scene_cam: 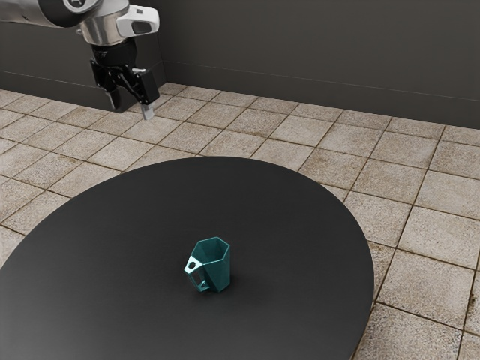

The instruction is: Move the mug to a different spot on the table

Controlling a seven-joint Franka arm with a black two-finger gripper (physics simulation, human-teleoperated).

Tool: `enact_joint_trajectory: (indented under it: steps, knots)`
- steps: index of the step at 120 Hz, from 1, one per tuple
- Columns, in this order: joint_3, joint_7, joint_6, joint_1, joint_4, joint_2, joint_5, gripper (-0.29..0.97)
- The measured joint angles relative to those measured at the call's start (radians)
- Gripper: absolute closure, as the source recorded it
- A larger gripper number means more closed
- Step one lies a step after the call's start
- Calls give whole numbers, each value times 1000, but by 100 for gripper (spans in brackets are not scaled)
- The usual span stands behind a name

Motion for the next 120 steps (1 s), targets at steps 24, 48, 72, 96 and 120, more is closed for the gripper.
enact_joint_trajectory:
  steps: [24, 48, 72, 96, 120]
  knots:
    - [4, 20, 1, -8, 0, 1, -7, 0]
    - [6, 65, 59, -10, -61, 37, -20, 0]
    - [7, 130, 180, -3, -190, 69, -58, 0]
    - [6, 177, 303, 6, -318, 93, -66, 0]
    - [4, 244, 464, 7, -459, 102, -84, 0]
